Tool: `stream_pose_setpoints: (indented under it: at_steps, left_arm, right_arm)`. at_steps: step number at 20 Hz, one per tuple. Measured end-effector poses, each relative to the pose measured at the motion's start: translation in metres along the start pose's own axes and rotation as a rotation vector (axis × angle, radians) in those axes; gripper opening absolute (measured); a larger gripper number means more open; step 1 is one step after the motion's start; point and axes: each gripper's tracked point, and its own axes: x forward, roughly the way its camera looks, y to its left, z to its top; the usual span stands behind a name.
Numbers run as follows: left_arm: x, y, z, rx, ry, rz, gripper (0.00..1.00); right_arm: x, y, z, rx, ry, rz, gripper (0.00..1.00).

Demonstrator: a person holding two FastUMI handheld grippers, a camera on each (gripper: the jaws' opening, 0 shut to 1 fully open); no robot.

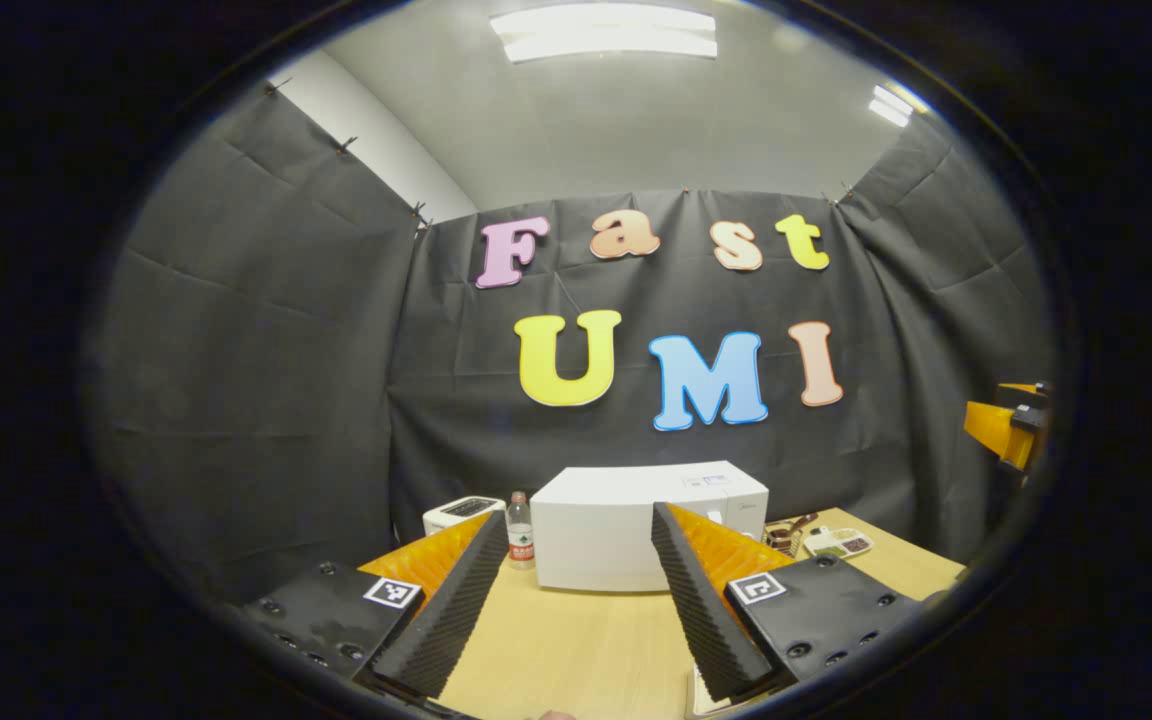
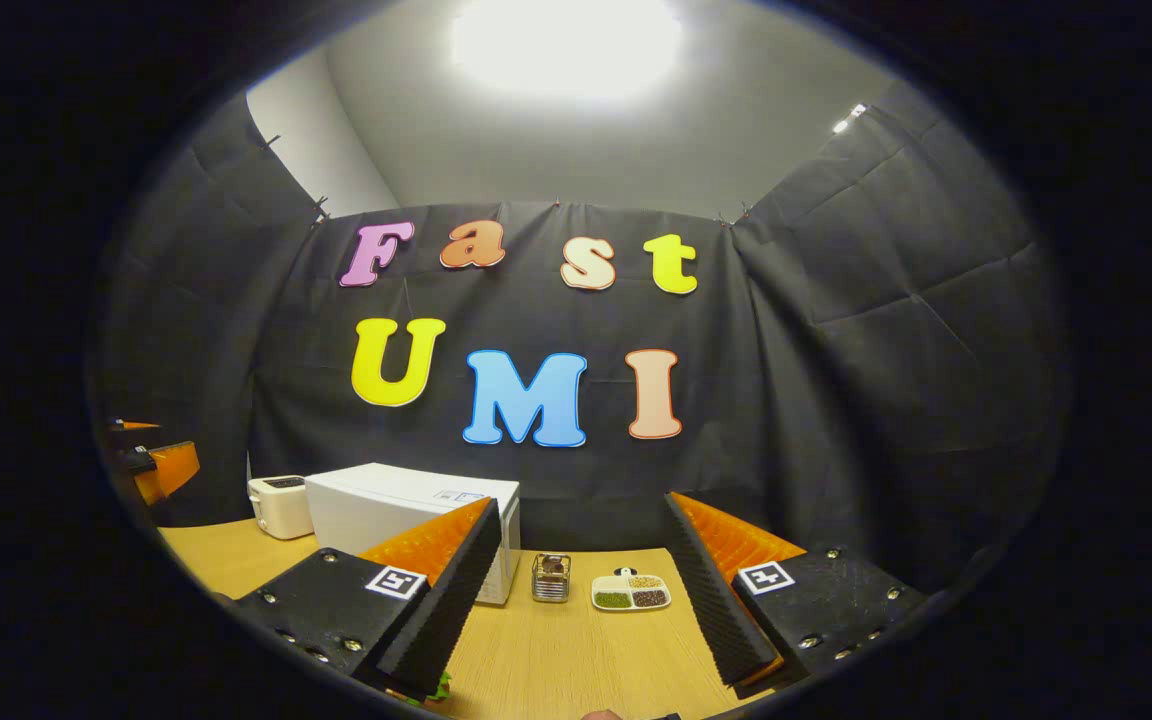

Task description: Open the microwave oven with the left hand, put the food in, and close the microwave oven.

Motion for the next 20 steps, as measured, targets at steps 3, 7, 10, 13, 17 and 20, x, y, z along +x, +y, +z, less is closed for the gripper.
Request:
stream_pose_setpoints:
  at_steps: [3,7,10,13,17,20]
  left_arm:
    - [0.003,-0.013,-0.003,0.002,0.004,-0.006,0.95]
    - [0.025,-0.037,-0.009,-0.001,0.004,-0.019,0.95]
    - [0.058,-0.056,-0.015,0.007,0.002,-0.050,0.95]
    - [0.100,-0.083,-0.030,-0.008,0.015,-0.117,0.96]
    - [0.164,-0.124,-0.055,-0.038,0.040,-0.214,0.96]
    - [0.202,-0.148,-0.075,-0.040,0.059,-0.269,0.96]
  right_arm:
    - [0.000,-0.002,-0.003,0.009,0.008,0.016,0.98]
    - [-0.001,-0.012,-0.007,0.003,0.009,0.032,0.98]
    - [0.000,-0.025,-0.013,0.003,0.022,0.003,0.97]
    - [0.003,-0.035,-0.014,0.006,0.035,-0.037,0.97]
    - [0.010,-0.048,-0.016,-0.036,0.048,-0.136,0.98]
    - [0.017,-0.050,-0.022,-0.038,0.074,-0.200,0.98]
